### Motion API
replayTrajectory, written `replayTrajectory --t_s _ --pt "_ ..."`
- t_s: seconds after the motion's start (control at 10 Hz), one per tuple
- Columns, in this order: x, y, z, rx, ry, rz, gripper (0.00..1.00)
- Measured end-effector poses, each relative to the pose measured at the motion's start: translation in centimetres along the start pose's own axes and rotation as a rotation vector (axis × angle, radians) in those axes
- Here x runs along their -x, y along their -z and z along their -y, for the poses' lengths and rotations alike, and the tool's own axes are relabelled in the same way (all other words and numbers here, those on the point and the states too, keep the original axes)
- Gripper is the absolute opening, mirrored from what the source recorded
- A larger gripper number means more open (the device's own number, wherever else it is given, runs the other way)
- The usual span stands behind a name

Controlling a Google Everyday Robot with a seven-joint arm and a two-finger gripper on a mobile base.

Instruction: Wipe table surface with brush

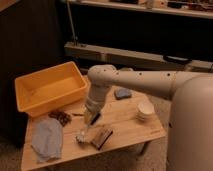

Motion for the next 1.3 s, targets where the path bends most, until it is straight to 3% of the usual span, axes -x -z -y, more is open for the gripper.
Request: replayTrajectory --t_s 0.2,0.5,0.7,0.9,1.3 --pt "-1.0 0.3 1.1 -0.01 -0.033 -0.006 0.0" --pt "-1.2 1.8 4.4 -0.009 -0.1 0.066 0.0" --pt "0.1 2.7 5.6 -0.006 -0.117 0.122 0.0" --pt "1.1 3.3 7.2 -0.007 -0.131 0.151 0.0" --pt "5.0 2.7 7.6 0.009 -0.112 0.159 0.0"
